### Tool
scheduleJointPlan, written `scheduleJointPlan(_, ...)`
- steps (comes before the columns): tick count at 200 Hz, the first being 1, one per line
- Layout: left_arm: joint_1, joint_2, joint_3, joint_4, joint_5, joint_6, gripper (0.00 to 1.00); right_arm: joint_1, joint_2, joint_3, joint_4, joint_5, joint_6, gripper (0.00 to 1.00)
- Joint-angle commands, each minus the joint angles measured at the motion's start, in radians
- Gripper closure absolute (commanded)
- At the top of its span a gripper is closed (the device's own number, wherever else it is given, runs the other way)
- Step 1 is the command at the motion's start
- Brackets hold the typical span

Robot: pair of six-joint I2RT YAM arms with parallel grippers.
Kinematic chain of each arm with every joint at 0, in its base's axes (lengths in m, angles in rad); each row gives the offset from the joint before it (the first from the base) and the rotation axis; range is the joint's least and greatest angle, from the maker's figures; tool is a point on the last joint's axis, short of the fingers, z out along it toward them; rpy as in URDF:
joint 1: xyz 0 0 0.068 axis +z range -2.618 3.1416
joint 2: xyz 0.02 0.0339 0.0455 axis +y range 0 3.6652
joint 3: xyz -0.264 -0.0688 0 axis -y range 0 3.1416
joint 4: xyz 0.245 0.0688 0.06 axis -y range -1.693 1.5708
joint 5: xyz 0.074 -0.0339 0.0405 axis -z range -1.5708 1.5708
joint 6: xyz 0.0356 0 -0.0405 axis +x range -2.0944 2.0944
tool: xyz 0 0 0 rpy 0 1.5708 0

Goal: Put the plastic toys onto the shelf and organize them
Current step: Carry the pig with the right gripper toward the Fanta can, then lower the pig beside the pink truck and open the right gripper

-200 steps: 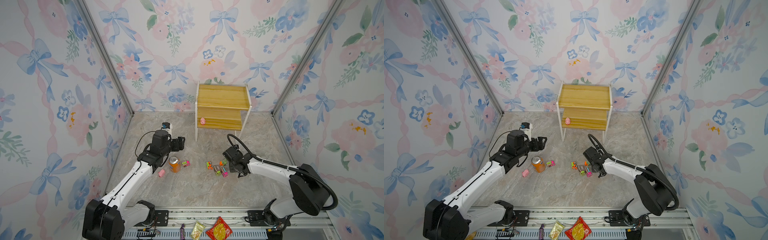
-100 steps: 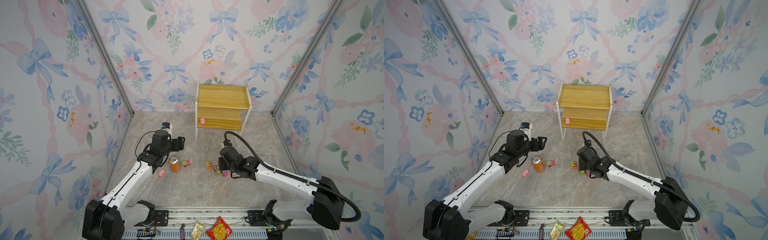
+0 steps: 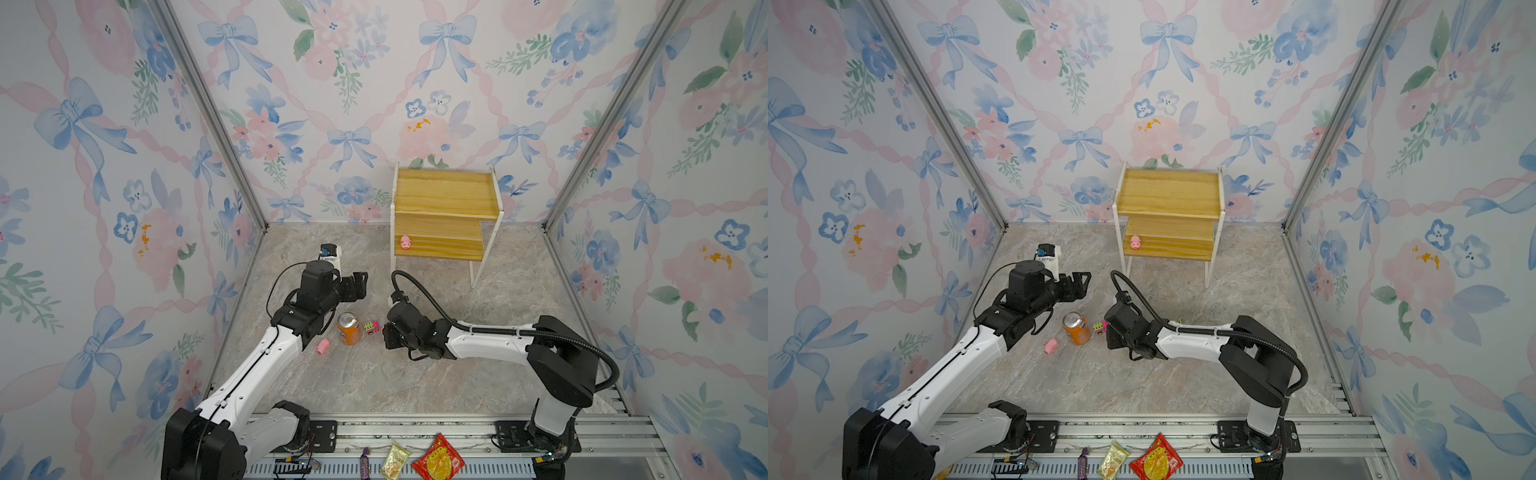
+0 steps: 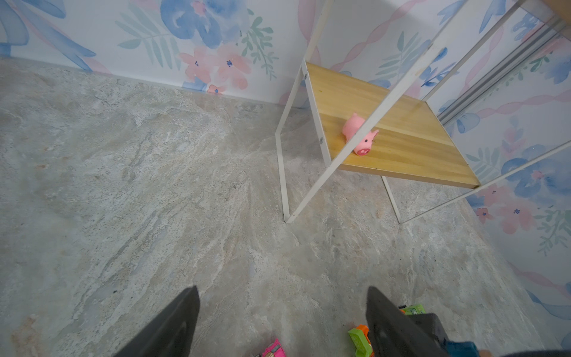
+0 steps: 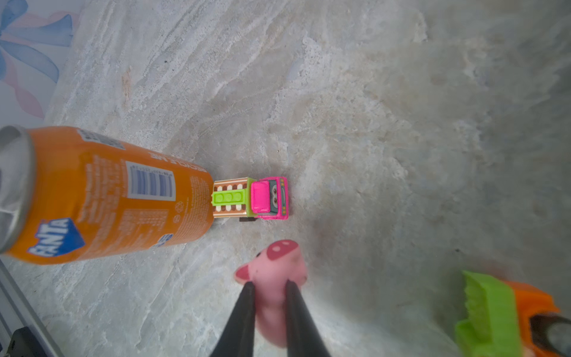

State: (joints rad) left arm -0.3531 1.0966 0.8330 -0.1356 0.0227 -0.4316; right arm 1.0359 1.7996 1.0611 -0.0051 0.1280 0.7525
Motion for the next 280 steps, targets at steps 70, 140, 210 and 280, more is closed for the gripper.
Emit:
scheduleJointPlan(70, 0.009, -0.005, -0.014, 0.008, -0.009, 0.005, 0.15, -0.037, 0.081, 0.016, 0.079, -0.07, 0.029, 0.75)
scheduleJointPlan(140, 0.008, -0.002, -0.014, 0.008, -0.007, 0.005, 0.15, -0.062, 0.045, -0.003, 0.004, -0.013, -0.032, 0.68)
scheduleJointPlan(210, 0.006, -0.003, -0.015, 0.008, -0.003, 0.005, 0.15, -0.063, 0.023, 0.022, -0.121, 0.075, -0.121, 0.68)
scheduleJointPlan(280, 0.002, 0.0, -0.015, 0.008, -0.01, 0.007, 0.15, -0.064, -0.031, 0.022, -0.181, 0.174, -0.207, 0.66)
